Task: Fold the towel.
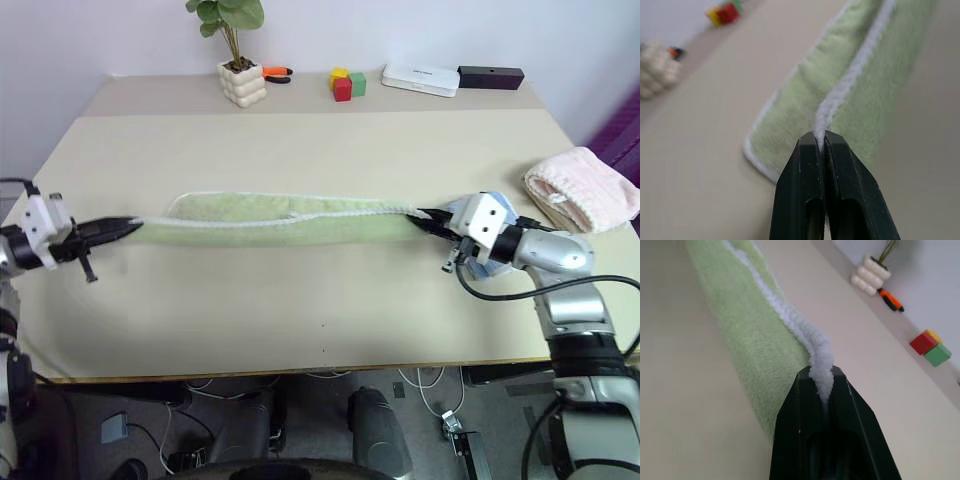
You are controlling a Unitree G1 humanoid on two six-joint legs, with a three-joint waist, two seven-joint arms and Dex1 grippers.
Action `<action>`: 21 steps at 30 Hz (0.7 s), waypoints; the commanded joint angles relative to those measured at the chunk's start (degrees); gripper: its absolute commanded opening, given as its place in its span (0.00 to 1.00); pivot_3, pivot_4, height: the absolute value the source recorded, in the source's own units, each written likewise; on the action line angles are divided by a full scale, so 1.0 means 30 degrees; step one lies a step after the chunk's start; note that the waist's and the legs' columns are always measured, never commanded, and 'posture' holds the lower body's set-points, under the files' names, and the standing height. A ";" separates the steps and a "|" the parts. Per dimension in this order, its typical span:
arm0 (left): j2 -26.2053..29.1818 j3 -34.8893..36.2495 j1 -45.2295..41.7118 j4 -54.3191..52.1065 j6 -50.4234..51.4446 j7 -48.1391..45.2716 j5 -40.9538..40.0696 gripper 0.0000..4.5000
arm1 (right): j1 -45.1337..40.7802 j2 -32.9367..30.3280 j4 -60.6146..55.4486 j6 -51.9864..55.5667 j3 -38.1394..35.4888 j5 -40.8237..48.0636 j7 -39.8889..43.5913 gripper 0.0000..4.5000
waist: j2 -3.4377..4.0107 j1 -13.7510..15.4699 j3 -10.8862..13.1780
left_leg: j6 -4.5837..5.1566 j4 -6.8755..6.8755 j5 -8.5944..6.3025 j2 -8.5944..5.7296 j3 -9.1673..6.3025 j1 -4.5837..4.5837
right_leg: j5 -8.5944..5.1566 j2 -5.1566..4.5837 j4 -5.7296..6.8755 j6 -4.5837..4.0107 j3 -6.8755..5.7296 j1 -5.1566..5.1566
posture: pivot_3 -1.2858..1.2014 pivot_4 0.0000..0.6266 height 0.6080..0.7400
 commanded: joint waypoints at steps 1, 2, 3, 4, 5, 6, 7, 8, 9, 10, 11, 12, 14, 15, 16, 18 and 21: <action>0.1010 0.1157 0.1637 -0.2675 0.2023 -0.0405 -0.1681 0.00 | 0.0760 -0.0605 -0.1030 0.0889 -0.0989 0.1130 0.0978 0.00 | -0.0007 0.0019 -0.0005 | 0.0000 0.0003 0.0000 0.0001 -0.0001 0.0000 | 0.0000 -0.0001 0.0000 0.0000 0.0001 0.0001 | 0.52 0.24 1.00; 0.1173 0.1345 0.2264 -0.3264 0.2484 -0.0398 -0.1955 0.00 | 0.0994 -0.0721 -0.1206 0.1161 -0.1153 0.1336 0.1235 0.00 | -0.0007 0.0031 -0.0004 | 0.0000 0.0007 0.0000 0.0000 0.0000 0.0000 | 0.0000 -0.0002 -0.0001 0.0000 0.0001 0.0005 | 0.52 0.24 1.00; 0.1326 0.1574 0.2901 -0.3858 0.2879 -0.0399 -0.2224 0.00 | 0.1207 -0.0768 -0.1419 0.1508 -0.1339 0.1599 0.1399 0.00 | -0.0007 0.0028 -0.0004 | 0.0001 0.0008 -0.0001 0.0000 0.0001 0.0000 | 0.0000 -0.0003 -0.0002 0.0000 0.0002 0.0004 | 0.52 0.24 1.00; 0.1411 0.1758 0.3346 -0.4322 0.3251 -0.0317 -0.2443 0.00 | 0.1377 -0.0780 -0.1622 0.1725 -0.1467 0.1744 0.1488 0.00 | -0.0003 0.0047 -0.0006 | 0.0004 0.0007 -0.0003 0.0000 0.0001 0.0000 | -0.0001 -0.0006 -0.0004 -0.0002 0.0002 0.0005 | 0.52 0.24 1.00; 0.1422 0.1969 0.3684 -0.4661 0.3454 -0.0120 -0.2618 0.00 | 0.1595 -0.0775 -0.1802 0.1963 -0.1549 0.1907 0.1612 0.00 | -0.0003 0.0062 -0.0006 | 0.0006 0.0007 -0.0004 0.0000 0.0000 0.0000 | -0.0002 -0.0006 -0.0002 -0.0002 0.0001 0.0006 | 0.52 0.24 1.00; 0.1411 0.2134 0.3850 -0.4853 0.3563 0.0113 -0.2717 0.00 | 0.1689 -0.0705 -0.1870 0.2070 -0.1595 0.1887 0.1561 0.00 | -0.0002 0.0086 -0.0007 | 0.0006 0.0007 -0.0004 0.0000 -0.0001 0.0001 | -0.0002 -0.0006 -0.0002 -0.0002 -0.0001 0.0006 | 0.52 0.24 1.00; 0.1334 0.2289 0.3895 -0.4871 0.3505 0.0402 -0.2737 0.00 | 0.1664 -0.0565 -0.1777 0.2017 -0.1615 0.1688 0.1377 0.00 | -0.0003 0.0098 -0.0008 | 0.0006 0.0009 -0.0003 0.0000 -0.0003 0.0004 | -0.0002 -0.0006 -0.0002 -0.0003 -0.0002 0.0008 | 0.52 0.24 1.00; 0.1256 0.2396 0.3839 -0.4837 0.3686 0.0572 -0.2863 0.00 | 0.1580 -0.0413 -0.1664 0.2090 -0.1570 0.1621 0.1337 0.00 | -0.0007 0.0108 -0.0010 | 0.0006 0.0013 -0.0004 -0.0001 -0.0003 0.0005 | -0.0002 -0.0005 -0.0002 -0.0004 -0.0003 0.0012 | 0.52 0.24 1.00; 0.1192 0.2358 0.3535 -0.4590 0.3718 0.0773 -0.2813 0.00 | 0.1320 -0.0198 -0.1351 0.1979 -0.1447 0.1321 0.1123 0.00 | -0.0016 0.0106 -0.0016 | 0.0006 0.0016 -0.0004 -0.0001 -0.0004 0.0005 | -0.0003 -0.0004 -0.0003 -0.0004 -0.0004 0.0013 | 0.52 0.24 1.00; 0.1105 0.2278 0.3106 -0.4239 0.3586 0.1046 -0.2678 0.00 | 0.0924 0.0046 -0.0894 0.1791 -0.1343 0.0962 0.0789 0.00 | -0.0017 0.0098 -0.0016 | 0.0006 0.0016 -0.0004 -0.0002 -0.0004 0.0007 | -0.0003 -0.0003 -0.0003 -0.0004 -0.0004 0.0015 | 0.52 0.24 1.00; 0.0928 0.2160 0.2427 -0.3747 0.3393 0.1408 -0.2518 0.00 | 0.0453 0.0312 -0.0417 0.1652 -0.1236 0.0678 0.0475 0.00 | -0.0017 0.0108 -0.0016 | 0.0005 0.0016 -0.0004 -0.0002 -0.0005 0.0009 | -0.0003 -0.0002 -0.0003 -0.0004 -0.0005 0.0016 | 0.52 0.24 1.00; 0.0779 0.2017 0.1833 -0.3319 0.3365 0.1617 -0.2389 0.00 | 0.0078 0.0514 -0.0020 0.1513 -0.1128 0.0407 0.0266 0.00 | -0.0017 0.0125 -0.0016 | 0.0006 0.0018 -0.0003 -0.0002 -0.0005 0.0009 | -0.0002 0.0001 -0.0003 -0.0004 -0.0006 0.0016 | 0.52 0.24 1.00; 0.0400 0.1515 0.0565 -0.2385 0.2887 0.2092 -0.1798 0.00 | -0.0649 0.0926 0.0879 0.0936 -0.0934 -0.0427 -0.0369 0.00 | -0.0018 0.0142 -0.0017 | 0.0006 0.0023 -0.0003 -0.0005 -0.0007 0.0010 | -0.0002 0.0003 -0.0002 -0.0002 -0.0009 0.0021 | 0.52 0.24 1.00; 0.0182 0.1241 -0.0059 -0.1873 0.2705 0.2337 -0.1483 0.00 | -0.0898 0.1095 0.1200 0.0822 -0.0812 -0.0713 -0.0519 0.00 | -0.0017 0.0129 -0.0017 | 0.0006 0.0023 -0.0003 -0.0008 -0.0007 0.0009 | -0.0001 0.0003 -0.0005 -0.0001 -0.0009 0.0022 | 0.52 0.24 1.00; 0.0012 0.1036 -0.0559 -0.1391 0.2501 0.2540 -0.1204 0.00 | -0.1078 0.1221 0.1475 0.0570 -0.0679 -0.1063 -0.0684 0.00 | -0.0016 0.0123 -0.0018 | 0.0007 0.0021 -0.0004 -0.0012 -0.0006 0.0009 | 0.0000 0.0001 -0.0010 0.0000 -0.0007 0.0022 | 0.52 0.24 1.00; -0.0289 0.0793 -0.1389 -0.0384 0.2093 0.2958 -0.0722 0.00 | -0.1400 0.1452 0.2020 0.0167 -0.0460 -0.1633 -0.1005 0.00 | -0.0016 0.0084 -0.0018 | 0.0017 0.0014 -0.0010 -0.0014 -0.0007 0.0008 | 0.0000 0.0003 -0.0015 0.0001 -0.0007 0.0026 | 0.52 0.24 1.00; -0.0825 0.0313 -0.2504 0.1261 0.1355 0.3687 0.0096 0.00 | -0.1814 0.1852 0.2945 -0.0314 -0.0175 -0.2311 -0.1520 0.00 | -0.0016 0.0043 -0.0018 | 0.0019 0.0015 -0.0011 -0.0014 -0.0006 0.0008 | 0.0000 0.0005 -0.0013 0.0003 -0.0007 0.0023 | 0.52 0.24 1.00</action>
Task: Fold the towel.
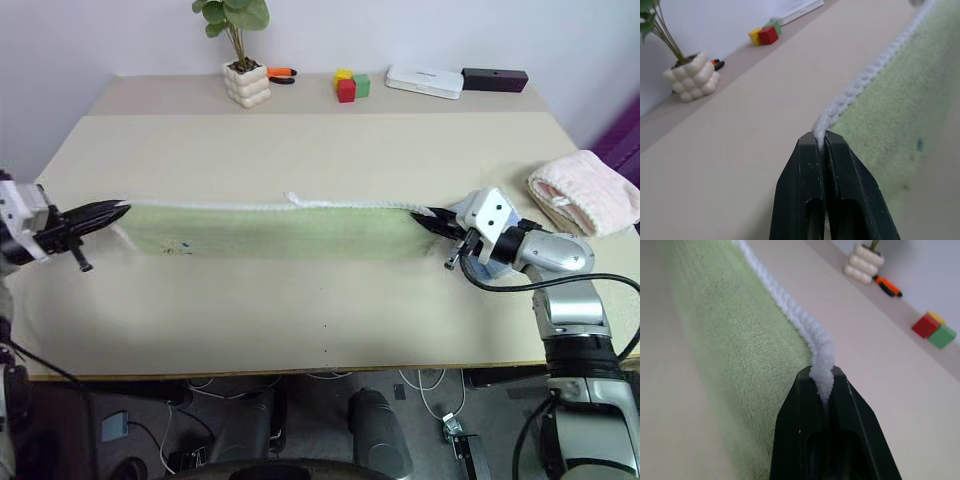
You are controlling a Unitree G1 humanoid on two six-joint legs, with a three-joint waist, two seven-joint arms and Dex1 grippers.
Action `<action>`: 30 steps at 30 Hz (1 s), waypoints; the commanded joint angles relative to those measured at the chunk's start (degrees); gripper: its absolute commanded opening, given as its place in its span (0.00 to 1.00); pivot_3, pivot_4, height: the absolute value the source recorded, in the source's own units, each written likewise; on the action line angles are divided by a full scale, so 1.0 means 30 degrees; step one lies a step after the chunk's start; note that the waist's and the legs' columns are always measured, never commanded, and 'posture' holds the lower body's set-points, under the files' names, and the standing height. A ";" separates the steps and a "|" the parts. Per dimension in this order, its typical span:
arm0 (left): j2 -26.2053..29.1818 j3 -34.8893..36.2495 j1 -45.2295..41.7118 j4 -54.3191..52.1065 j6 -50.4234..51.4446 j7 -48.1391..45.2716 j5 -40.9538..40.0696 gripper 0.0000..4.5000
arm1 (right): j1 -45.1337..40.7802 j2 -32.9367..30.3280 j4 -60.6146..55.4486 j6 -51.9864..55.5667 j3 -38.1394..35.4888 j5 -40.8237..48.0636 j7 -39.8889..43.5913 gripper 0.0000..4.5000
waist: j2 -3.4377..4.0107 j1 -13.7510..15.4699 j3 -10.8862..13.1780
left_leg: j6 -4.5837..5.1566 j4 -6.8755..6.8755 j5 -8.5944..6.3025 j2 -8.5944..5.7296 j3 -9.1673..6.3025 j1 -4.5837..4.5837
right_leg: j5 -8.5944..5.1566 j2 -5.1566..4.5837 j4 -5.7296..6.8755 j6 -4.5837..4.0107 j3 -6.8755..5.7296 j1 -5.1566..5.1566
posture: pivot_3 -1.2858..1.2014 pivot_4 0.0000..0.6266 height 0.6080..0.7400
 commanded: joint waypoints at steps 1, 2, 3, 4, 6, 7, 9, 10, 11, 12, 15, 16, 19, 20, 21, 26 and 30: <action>-0.0144 -0.0242 -0.0976 0.1412 -0.1002 0.0984 0.0881 0.00 | -0.0596 0.0235 0.0567 -0.0821 -0.0038 -0.0636 -0.0649 0.00 | 0.0000 -0.0011 0.0000 | 0.0000 0.0000 0.0000 0.0001 0.0000 0.0000 | 0.0000 0.0002 0.0000 0.0000 0.0000 0.0000 | 0.52 0.24 1.00; -0.0264 -0.0351 -0.1208 0.1822 -0.1151 0.1211 0.1125 0.00 | -0.0597 0.0332 0.0595 -0.0876 0.0036 -0.0739 -0.0694 0.00 | 0.0000 -0.0010 0.0000 | 0.0000 0.0000 0.0000 0.0000 0.0000 0.0000 | 0.0000 0.0003 0.0001 0.0000 0.0001 -0.0001 | 0.52 0.24 1.00; -0.0344 -0.0532 -0.1453 0.2247 -0.1319 0.1585 0.1465 0.00 | -0.0619 0.0442 0.0587 -0.0847 0.0066 -0.0833 -0.0826 0.00 | 0.0000 -0.0018 0.0000 | 0.0000 -0.0001 0.0000 0.0000 -0.0001 0.0000 | 0.0000 0.0003 0.0001 0.0001 0.0000 -0.0001 | 0.52 0.24 1.00; -0.0416 -0.0683 -0.1653 0.2569 -0.1575 0.1878 0.1745 0.00 | -0.0652 0.0533 0.0575 -0.0808 0.0080 -0.0881 -0.0918 0.00 | 0.0000 -0.0026 0.0000 | 0.0000 -0.0002 0.0000 0.0001 -0.0001 0.0000 | 0.0000 0.0003 0.0001 0.0001 0.0001 -0.0002 | 0.52 0.24 1.00; -0.0610 -0.0915 -0.2134 0.3096 -0.1699 0.2193 0.2128 0.00 | -0.0781 0.0640 0.0813 -0.0792 0.0099 -0.1032 -0.1088 0.00 | 0.0000 -0.0022 0.0000 | 0.0000 -0.0002 0.0000 0.0002 -0.0002 0.0000 | 0.0000 0.0004 0.0002 0.0001 0.0001 -0.0002 | 0.52 0.24 1.00; -0.0704 -0.1037 -0.2369 0.3343 -0.1844 0.2478 0.2380 0.00 | -0.0896 0.0693 0.1087 -0.0857 0.0130 -0.1184 -0.1234 0.00 | 0.0000 -0.0021 0.0000 | 0.0000 -0.0001 0.0000 0.0001 -0.0002 0.0000 | 0.0000 0.0004 0.0002 0.0001 0.0001 -0.0001 | 0.52 0.24 1.00; -0.0834 -0.1203 -0.2674 0.3733 -0.1994 0.2931 0.2751 0.00 | -0.0928 0.0732 0.1411 -0.1049 0.0200 -0.1364 -0.1397 0.00 | 0.0000 0.0029 0.0000 | 0.0000 0.0002 0.0000 0.0000 -0.0001 0.0000 | 0.0001 0.0001 0.0002 0.0002 0.0000 0.0001 | 0.52 0.24 1.00; -0.0908 -0.1359 -0.2850 0.3982 -0.2144 0.3353 0.3039 0.00 | -0.1032 0.0789 0.1704 -0.1248 0.0274 -0.1528 -0.1530 0.00 | 0.0000 0.0031 0.0000 | -0.0001 0.0002 0.0000 -0.0002 -0.0002 -0.0001 | 0.0001 0.0000 0.0001 0.0002 0.0001 0.0001 | 0.52 0.24 1.00; -0.0977 -0.1441 -0.2989 0.4174 -0.2176 0.3610 0.3200 0.00 | -0.1078 0.0831 0.1869 -0.1354 0.0304 -0.1614 -0.1614 0.00 | 0.0000 0.0016 0.0000 | -0.0001 0.0003 0.0000 -0.0002 -0.0001 -0.0001 | 0.0001 0.0000 0.0001 0.0002 0.0001 0.0002 | 0.52 0.24 1.00; -0.1050 -0.1507 -0.3124 0.4351 -0.2130 0.3871 0.3349 0.00 | -0.1123 0.0870 0.1992 -0.1406 0.0337 -0.1674 -0.1665 0.00 | 0.0000 0.0014 0.0000 | 0.0000 0.0003 0.0000 -0.0002 -0.0001 -0.0001 | 0.0001 0.0001 0.0001 0.0002 0.0001 0.0002 | 0.52 0.24 1.00; -0.1253 -0.1617 -0.3337 0.4661 -0.2122 0.4363 0.3693 0.00 | -0.1326 0.0989 0.2450 -0.1562 0.0419 -0.1947 -0.1979 0.00 | 0.0000 0.0003 0.0000 | -0.0001 0.0001 0.0000 -0.0002 -0.0002 0.0000 | 0.0001 0.0002 0.0002 0.0003 0.0001 0.0001 | 0.52 0.24 1.00; -0.1321 -0.1655 -0.3377 0.4729 -0.2150 0.4499 0.3800 0.00 | -0.1397 0.1032 0.2607 -0.1636 0.0449 -0.2050 -0.2102 0.00 | 0.0000 -0.0005 0.0000 | -0.0001 0.0001 0.0000 -0.0002 -0.0003 -0.0001 | 0.0001 0.0002 0.0002 0.0002 0.0000 0.0002 | 0.52 0.24 1.00; -0.1582 -0.1766 -0.3474 0.4871 -0.2038 0.4908 0.4063 0.00 | -0.1525 0.1259 0.2902 -0.1663 0.0625 -0.2274 -0.2308 0.00 | 0.0000 -0.0015 0.0000 | -0.0001 0.0001 0.0000 -0.0002 -0.0001 0.0000 | 0.0002 0.0002 0.0002 0.0003 0.0001 0.0002 | 0.52 0.24 1.00; -0.1664 -0.1783 -0.3504 0.4911 -0.1983 0.5085 0.4122 0.00 | -0.1561 0.1346 0.2929 -0.1520 0.0669 -0.2280 -0.2327 0.00 | 0.0000 -0.0016 0.0000 | -0.0001 0.0000 0.0000 -0.0002 -0.0002 0.0000 | 0.0002 0.0002 0.0002 0.0003 0.0001 0.0002 | 0.52 0.24 1.00; -0.1755 -0.1827 -0.3521 0.4944 -0.1901 0.5233 0.4210 0.00 | -0.1566 0.1412 0.2940 -0.1448 0.0721 -0.2321 -0.2338 0.00 | 0.0000 -0.0009 0.0000 | -0.0001 -0.0001 0.0000 -0.0001 -0.0002 0.0000 | 0.0002 0.0004 0.0002 0.0003 0.0001 0.0001 | 0.52 0.24 1.00; -0.2115 -0.1917 -0.3467 0.5016 -0.1582 0.5577 0.4391 0.00 | -0.1562 0.1556 0.3121 -0.1280 0.0928 -0.2629 -0.2614 0.00 | 0.0000 0.0001 0.0000 | -0.0001 0.0001 0.0001 -0.0002 -0.0002 0.0000 | 0.0002 0.0002 0.0002 0.0003 0.0001 0.0003 | 0.52 0.24 1.00; -0.2187 -0.1958 -0.3451 0.5036 -0.1490 0.5940 0.4597 0.00 | -0.1699 0.1569 0.3438 -0.1509 0.1060 -0.2780 -0.2907 0.00 | 0.0000 -0.0017 0.0000 | -0.0001 0.0001 0.0001 -0.0002 -0.0002 0.0000 | 0.0002 0.0003 0.0003 0.0003 0.0001 0.0002 | 0.52 0.24 1.00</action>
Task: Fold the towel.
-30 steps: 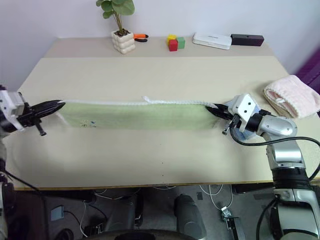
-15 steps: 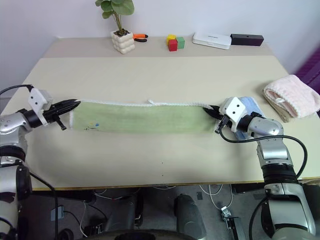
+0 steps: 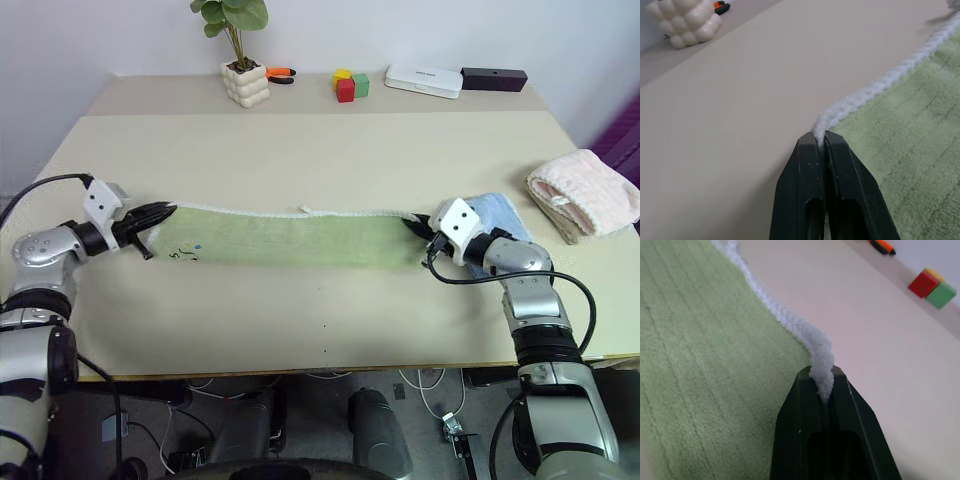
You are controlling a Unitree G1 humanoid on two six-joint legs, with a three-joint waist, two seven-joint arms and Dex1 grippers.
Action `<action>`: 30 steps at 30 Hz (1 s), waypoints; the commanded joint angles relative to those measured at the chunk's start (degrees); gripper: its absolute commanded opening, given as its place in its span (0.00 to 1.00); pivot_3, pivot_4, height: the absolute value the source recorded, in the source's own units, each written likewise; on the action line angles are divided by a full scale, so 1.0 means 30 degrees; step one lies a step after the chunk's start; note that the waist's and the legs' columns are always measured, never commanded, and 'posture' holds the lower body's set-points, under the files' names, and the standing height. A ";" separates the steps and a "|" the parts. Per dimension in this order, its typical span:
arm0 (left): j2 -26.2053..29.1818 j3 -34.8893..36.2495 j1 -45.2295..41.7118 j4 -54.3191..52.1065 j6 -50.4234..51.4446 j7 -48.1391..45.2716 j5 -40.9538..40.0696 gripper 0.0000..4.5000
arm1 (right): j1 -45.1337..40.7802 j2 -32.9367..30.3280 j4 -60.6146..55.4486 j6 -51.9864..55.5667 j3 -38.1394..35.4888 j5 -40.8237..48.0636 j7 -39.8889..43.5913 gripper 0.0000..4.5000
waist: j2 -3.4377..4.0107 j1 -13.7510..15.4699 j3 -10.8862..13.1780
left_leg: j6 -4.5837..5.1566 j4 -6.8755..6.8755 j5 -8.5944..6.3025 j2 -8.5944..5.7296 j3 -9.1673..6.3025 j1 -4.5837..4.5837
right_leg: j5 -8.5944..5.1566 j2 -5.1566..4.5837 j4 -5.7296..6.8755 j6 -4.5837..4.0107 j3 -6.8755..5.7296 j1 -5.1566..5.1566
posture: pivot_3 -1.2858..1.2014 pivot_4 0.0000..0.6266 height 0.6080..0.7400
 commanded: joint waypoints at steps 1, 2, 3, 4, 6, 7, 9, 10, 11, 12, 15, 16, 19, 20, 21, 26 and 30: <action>0.0203 0.0077 -0.0385 -0.0137 0.0065 0.0344 0.0114 0.00 | -0.0565 0.0006 0.0037 -0.0237 -0.0244 -0.0063 -0.0297 0.00 | 0.0000 -0.0006 0.0000 | 0.0000 -0.0001 0.0000 0.0000 -0.0001 0.0000 | 0.0000 0.0000 0.0000 0.0000 -0.0001 0.0000 | 0.52 0.24 1.00; 0.0198 0.0061 -0.0422 -0.0118 0.0100 0.0453 0.0164 0.00 | -0.0631 -0.0014 0.0166 -0.0309 -0.0208 -0.0154 -0.0349 0.00 | 0.0000 -0.0006 0.0000 | 0.0000 -0.0002 0.0000 0.0000 -0.0001 0.0000 | 0.0000 0.0000 0.0000 0.0000 -0.0001 0.0000 | 0.52 0.24 1.00; 0.0188 0.0094 -0.0464 -0.0101 0.0193 0.0545 0.0159 0.00 | -0.0680 -0.0006 0.0251 -0.0348 -0.0199 -0.0207 -0.0401 0.00 | 0.0000 -0.0007 0.0000 | 0.0000 -0.0002 0.0000 0.0000 0.0000 0.0000 | 0.0000 0.0000 0.0000 0.0000 0.0000 -0.0001 | 0.52 0.24 1.00; 0.0167 0.0094 -0.0520 -0.0084 0.0271 0.0632 0.0185 0.00 | -0.0762 0.0032 0.0343 -0.0325 -0.0196 -0.0219 -0.0450 0.00 | 0.0000 -0.0004 0.0000 | 0.0000 0.0000 0.0000 0.0000 0.0000 0.0000 | 0.0000 0.0000 0.0000 0.0000 0.0000 0.0000 | 0.52 0.24 1.00; 0.0116 0.0089 -0.0618 -0.0016 0.0675 0.0691 0.0200 0.00 | -0.0847 0.0115 0.0445 -0.0340 -0.0120 -0.0277 -0.0521 0.00 | 0.0000 0.0012 0.0000 | 0.0000 0.0000 0.0000 0.0000 0.0000 0.0000 | 0.0000 0.0000 0.0000 0.0000 -0.0001 -0.0001 | 0.52 0.24 1.00; 0.0080 0.0155 -0.0684 0.0040 0.1029 0.0678 0.0134 0.00 | -0.0848 0.0151 0.0461 -0.0363 -0.0082 -0.0321 -0.0558 0.00 | 0.0000 0.0013 0.0000 | 0.0000 -0.0001 0.0000 0.0000 -0.0001 0.0000 | 0.0000 0.0000 0.0000 0.0000 -0.0001 0.0000 | 0.52 0.24 1.00; 0.0001 0.0335 -0.0810 0.0153 0.1848 0.0555 -0.0046 0.00 | -0.0823 0.0244 0.0486 -0.0218 -0.0076 -0.0308 -0.0587 0.00 | 0.0000 0.0014 0.0000 | 0.0000 -0.0001 0.0000 0.0000 -0.0001 0.0000 | 0.0000 0.0000 0.0000 0.0001 -0.0002 0.0000 | 0.52 0.24 1.00; -0.0026 0.0413 -0.0877 0.0206 0.2236 0.0659 -0.0090 0.00 | -0.0791 0.0260 0.0475 -0.0076 -0.0050 -0.0218 -0.0416 0.00 | 0.0000 0.0012 0.0000 | 0.0000 0.0000 0.0000 -0.0002 -0.0001 0.0000 | 0.0000 0.0000 0.0000 0.0001 -0.0001 0.0000 | 0.52 0.24 1.00; -0.0046 0.0456 -0.0915 0.0228 0.2496 0.0710 -0.0103 0.07 | -0.0760 0.0264 0.0473 -0.0044 -0.0022 -0.0198 -0.0335 0.00 | 0.0000 0.0009 0.0000 | -0.0001 0.0000 0.0000 -0.0003 -0.0001 0.0000 | 0.0000 0.0000 0.0000 0.0001 -0.0001 0.0001 | 0.52 0.24 1.00; -0.0087 0.0547 -0.0950 0.0248 0.2888 0.0383 -0.0231 0.14 | -0.0725 0.0282 0.0446 0.0169 -0.0022 -0.0085 -0.0184 0.06 | 0.0000 0.0002 0.0000 | -0.0001 0.0000 0.0000 -0.0002 -0.0001 0.0000 | 0.0000 0.0000 0.0000 0.0000 -0.0001 0.0000 | 0.52 0.24 1.00; -0.0126 0.0555 -0.0912 0.0134 0.3053 0.0154 -0.0232 0.41 | -0.0697 0.0290 0.0477 0.0465 -0.0039 -0.0097 -0.0071 0.29 | 0.0000 -0.0028 0.0000 | -0.0001 -0.0001 0.0000 -0.0002 -0.0001 0.0000 | 0.0000 0.0000 0.0000 0.0001 -0.0001 0.0000 | 0.52 0.24 1.00; -0.0104 0.0467 -0.0876 0.0057 0.2859 0.0140 -0.0133 0.52 | -0.0708 0.0290 0.0484 0.0515 -0.0097 -0.0120 -0.0109 0.40 | 0.0000 -0.0029 0.0000 | 0.0000 -0.0001 0.0000 -0.0002 -0.0002 0.0000 | 0.0000 0.0001 0.0000 0.0001 -0.0001 0.0000 | 0.52 0.24 1.00; 0.0089 0.0393 -0.0852 -0.0021 0.2816 -0.0204 -0.0075 0.83 | -0.0773 0.0227 0.0455 0.0548 -0.0187 -0.0219 -0.0255 0.71 | 0.0000 -0.0014 0.0000 | -0.0001 -0.0002 0.0000 -0.0002 -0.0003 0.0000 | 0.0000 0.0000 0.0000 0.0001 -0.0002 0.0000 | 0.52 0.24 1.00; 0.0198 0.0444 -0.0853 -0.0021 0.2851 -0.0294 -0.0119 0.95 | -0.0783 0.0190 0.0399 0.0631 -0.0191 -0.0174 -0.0187 0.82 | 0.0000 -0.0011 0.0000 | -0.0001 -0.0002 0.0000 -0.0002 -0.0003 0.0000 | 0.0000 0.0000 0.0000 0.0000 -0.0001 0.0000 | 0.52 0.24 1.00; 0.0293 0.0490 -0.0856 -0.0027 0.2783 -0.0275 -0.0134 1.00 | -0.0815 0.0136 0.0404 0.0588 -0.0173 -0.0252 -0.0237 0.94 | 0.0000 -0.0012 0.0000 | -0.0001 -0.0001 0.0000 -0.0002 -0.0003 0.0000 | 0.0000 0.0000 0.0000 0.0001 -0.0001 0.0001 | 0.52 0.24 1.00; 0.0930 0.0873 -0.0927 -0.0139 0.2853 -0.0267 -0.0388 1.00 | -0.1141 -0.0162 0.0695 0.0235 -0.0280 -0.0592 -0.0645 1.00 | 0.0000 -0.0031 0.0000 | -0.0001 -0.0003 0.0000 -0.0002 -0.0003 0.0000 | 0.0000 0.0001 0.0000 0.0000 -0.0001 0.0000 | 0.52 0.24 1.00; 0.1533 0.2379 -0.1362 -0.0110 0.4830 -0.0528 -0.1895 1.00 | -0.1471 -0.0094 0.0140 0.1197 -0.1001 0.0495 -0.0645 1.00 | 0.0000 -0.0041 0.0000 | 0.0000 -0.0003 0.0000 -0.0002 -0.0003 0.0000 | 0.0000 0.0001 0.0000 0.0000 -0.0001 0.0000 | 0.52 0.24 1.00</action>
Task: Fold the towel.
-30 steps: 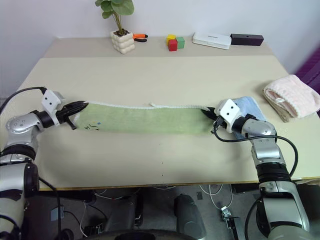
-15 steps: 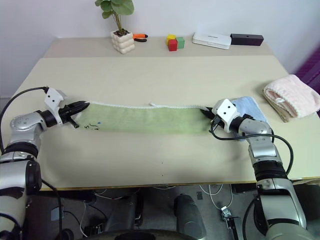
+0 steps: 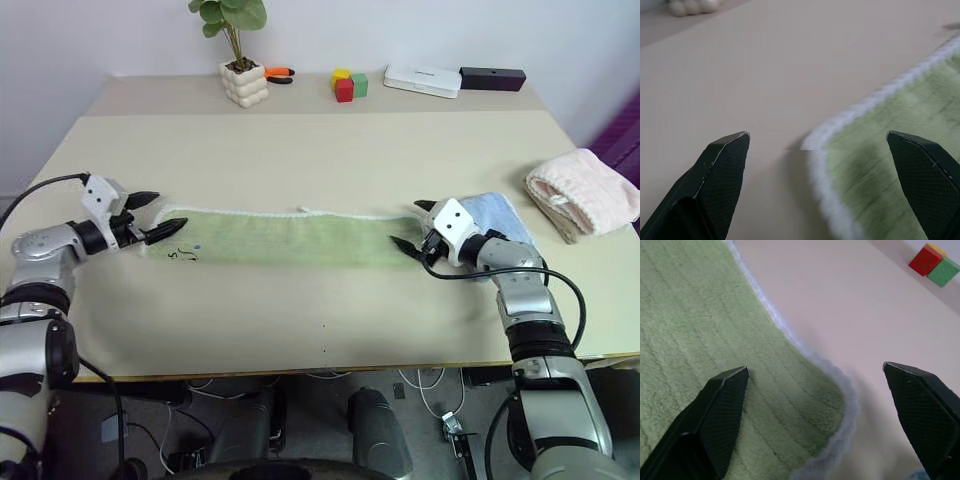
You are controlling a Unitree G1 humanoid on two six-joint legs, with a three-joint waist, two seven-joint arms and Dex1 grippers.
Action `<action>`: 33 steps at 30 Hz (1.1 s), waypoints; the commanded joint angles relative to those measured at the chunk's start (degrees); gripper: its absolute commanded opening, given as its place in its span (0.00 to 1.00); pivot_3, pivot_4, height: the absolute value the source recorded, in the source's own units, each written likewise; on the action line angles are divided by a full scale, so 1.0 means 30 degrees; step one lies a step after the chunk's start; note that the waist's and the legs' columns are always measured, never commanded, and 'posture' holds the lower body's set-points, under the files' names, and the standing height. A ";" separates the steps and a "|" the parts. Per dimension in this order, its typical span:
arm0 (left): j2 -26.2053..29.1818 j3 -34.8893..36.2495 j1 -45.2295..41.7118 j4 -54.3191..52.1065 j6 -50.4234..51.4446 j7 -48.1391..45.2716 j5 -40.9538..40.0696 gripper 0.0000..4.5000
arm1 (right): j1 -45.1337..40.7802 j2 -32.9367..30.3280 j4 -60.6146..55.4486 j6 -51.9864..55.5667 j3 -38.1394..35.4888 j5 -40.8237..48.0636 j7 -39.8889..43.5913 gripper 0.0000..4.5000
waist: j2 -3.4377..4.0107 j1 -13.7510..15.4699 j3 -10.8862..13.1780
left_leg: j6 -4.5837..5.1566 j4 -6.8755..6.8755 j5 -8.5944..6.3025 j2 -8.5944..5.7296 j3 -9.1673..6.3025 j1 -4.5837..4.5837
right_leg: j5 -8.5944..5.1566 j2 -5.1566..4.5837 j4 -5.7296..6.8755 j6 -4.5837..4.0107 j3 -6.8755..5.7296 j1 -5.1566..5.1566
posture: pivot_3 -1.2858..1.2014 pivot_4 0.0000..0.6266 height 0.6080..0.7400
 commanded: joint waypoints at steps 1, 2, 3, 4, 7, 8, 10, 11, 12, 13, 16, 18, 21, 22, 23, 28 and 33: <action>0.0858 0.2044 -0.0883 -0.0373 0.2062 -0.0038 -0.2136 1.00 | -0.0840 -0.0142 -0.0985 0.0897 -0.1226 0.1387 -0.0116 1.00 | -0.0001 0.0002 0.0000 | 0.0000 0.0000 0.0000 0.0000 -0.0001 0.0000 | 0.0000 0.0000 0.0001 0.0000 -0.0001 0.0000 | 0.52 0.24 1.00; 0.0981 0.2537 -0.1058 -0.0406 0.2703 0.0073 -0.2627 1.00 | -0.0890 -0.0079 -0.1242 0.1115 -0.1363 0.1651 -0.0112 1.00 | 0.0000 0.0019 0.0000 | 0.0000 0.0000 0.0000 0.0002 -0.0005 0.0000 | 0.0000 0.0001 0.0001 0.0000 -0.0003 0.0000 | 0.52 0.24 1.00; 0.1132 0.3107 -0.1007 -0.0437 0.3188 0.0079 -0.3174 1.00 | -0.0911 0.0017 -0.1643 0.1577 -0.1539 0.2127 0.0008 1.00 | -0.0001 0.0018 0.0000 | 0.0000 0.0001 0.0000 0.0001 -0.0005 -0.0001 | 0.0000 -0.0001 0.0002 0.0000 -0.0002 0.0000 | 0.52 0.24 1.00; 0.1256 0.3516 -0.0951 -0.0530 0.3622 -0.0003 -0.3581 0.95 | -0.0878 0.0088 -0.2062 0.1905 -0.1685 0.2497 0.0063 0.94 | -0.0001 -0.0003 0.0000 | 0.0000 0.0001 0.0000 0.0001 -0.0007 -0.0003 | 0.0000 -0.0001 0.0000 0.0000 -0.0003 0.0001 | 0.52 0.24 1.00; 0.1385 0.4163 -0.0472 -0.1097 0.3951 -0.0434 -0.4235 0.72 | -0.0976 0.0328 -0.3299 0.3025 -0.2142 0.3032 -0.0791 0.71 | 0.0000 -0.0017 0.0000 | 0.0000 -0.0002 0.0000 0.0002 -0.0011 -0.0002 | 0.0000 -0.0001 0.0002 0.0001 -0.0003 0.0000 | 0.52 0.24 1.00; 0.1311 0.4264 -0.0460 -0.1414 0.4255 -0.0642 -0.4449 0.61 | -0.1038 0.0488 -0.3827 0.3280 -0.2250 0.3012 -0.1322 0.59 | 0.0000 -0.0002 0.0000 | 0.0000 -0.0002 0.0000 0.0002 -0.0012 -0.0001 | 0.0000 -0.0001 0.0004 0.0001 -0.0003 0.0000 | 0.52 0.24 1.00; 0.0941 0.4231 -0.0562 -0.2253 0.4924 -0.0934 -0.4800 0.39 | -0.1199 0.1264 -0.5012 0.4281 -0.2463 0.3403 -0.2533 0.37 | -0.0002 0.0019 -0.0001 | -0.0001 0.0001 0.0000 0.0002 -0.0011 -0.0003 | 0.0000 -0.0001 0.0008 0.0001 -0.0004 0.0000 | 0.52 0.24 1.00; 0.0596 0.4283 -0.0589 -0.2890 0.5585 -0.1243 -0.5220 0.28 | -0.1277 0.1767 -0.5575 0.4785 -0.2447 0.3374 -0.3358 0.27 | -0.0002 0.0033 -0.0001 | -0.0001 0.0002 0.0001 0.0002 -0.0012 -0.0004 | -0.0001 -0.0002 0.0009 0.0001 -0.0005 0.0001 | 0.52 0.24 1.00; 0.0019 0.4351 -0.0509 -0.3930 0.6532 -0.1514 -0.5867 0.19 | -0.1307 0.2588 -0.6351 0.5451 -0.2412 0.3505 -0.4362 0.17 | -0.0002 0.0062 -0.0001 | -0.0002 0.0003 0.0001 0.0002 -0.0014 -0.0005 | 0.0000 -0.0002 0.0009 0.0001 -0.0007 0.0001 | 0.52 0.24 1.00; -0.0553 0.4392 -0.0394 -0.4956 0.7527 -0.1343 -0.6392 0.06 | -0.1314 0.3389 -0.7020 0.6038 -0.2343 0.3518 -0.5376 0.05 | -0.0005 0.0079 -0.0002 | -0.0003 0.0004 0.0002 0.0002 -0.0015 -0.0006 | 0.0000 -0.0003 0.0013 0.0000 -0.0008 0.0001 | 0.52 0.24 1.00; -0.3193 0.4585 0.0685 -0.9758 1.0443 0.1325 -0.8140 0.01 | -0.0824 0.6024 -0.8662 0.7294 -0.1647 0.2910 -0.8233 0.00 | -0.0006 0.0064 -0.0004 | -0.0006 0.0014 0.0004 0.0001 -0.0035 -0.0020 | 0.0000 -0.0004 0.0021 0.0001 -0.0016 0.0003 | 0.52 0.24 1.00; -0.5399 0.3905 0.2072 -1.3926 1.1983 0.3645 -0.8694 0.01 | -0.0258 0.7301 -0.9091 0.7755 -0.0667 0.1834 -0.9561 0.00 | -0.0006 0.0027 -0.0007 | -0.0007 0.0015 0.0003 0.0000 -0.0043 -0.0026 | 0.0001 -0.0013 0.0022 0.0002 -0.0015 0.0002 | 0.52 0.24 1.00; -0.8214 0.3003 0.3468 -1.7885 1.3397 0.7298 -0.8687 0.01 | -0.0144 0.8882 -0.8396 0.8100 -0.0091 0.1024 -1.1303 0.00 | -0.0008 0.0002 -0.0009 | -0.0007 0.0022 0.0004 -0.0005 -0.0059 -0.0048 | 0.0003 -0.0018 0.0017 0.0005 -0.0012 -0.0004 | 0.52 0.24 1.00; -0.9094 0.2871 0.3715 -1.8514 1.3505 0.8550 -0.8576 0.01 | -0.0160 0.9357 -0.8064 0.7991 0.0126 0.0894 -1.1598 0.00 | -0.0008 0.0004 -0.0009 | -0.0007 0.0028 0.0004 -0.0004 -0.0060 -0.0049 | 0.0007 -0.0016 0.0020 0.0010 -0.0010 -0.0008 | 0.52 0.24 1.00; -1.0095 0.2852 0.3875 -1.8833 1.4021 0.9824 -0.8832 0.01 | -0.0156 0.9793 -0.7618 0.7809 0.0609 0.0526 -1.1806 0.00 | -0.0008 0.0008 -0.0009 | -0.0008 0.0034 0.0005 -0.0005 -0.0063 -0.0046 | 0.0010 -0.0012 0.0026 0.0010 -0.0010 -0.0008 | 0.52 0.24 1.00; -1.1902 0.1466 0.4626 -1.8254 1.3532 1.1725 -0.7447 0.01 | 0.0184 1.1211 -0.5238 0.7081 0.1573 -0.0450 -1.2643 0.00 | -0.0012 -0.0043 -0.0018 | -0.0009 0.0016 0.0006 -0.0010 -0.0072 -0.0032 | 0.0013 0.0004 0.0020 0.0013 -0.0009 -0.0006 | 0.52 0.24 1.00; -1.0441 0.2199 0.4637 -1.4549 1.1795 1.2281 -0.6566 0.01 | 0.0174 1.0476 -0.3252 0.6910 0.0496 -0.0859 -1.3815 0.00 | -0.0012 -0.0052 -0.0018 | -0.0009 0.0010 0.0006 -0.0012 -0.0071 -0.0029 | 0.0012 0.0004 0.0007 0.0012 -0.0010 -0.0006 | 0.52 0.24 1.00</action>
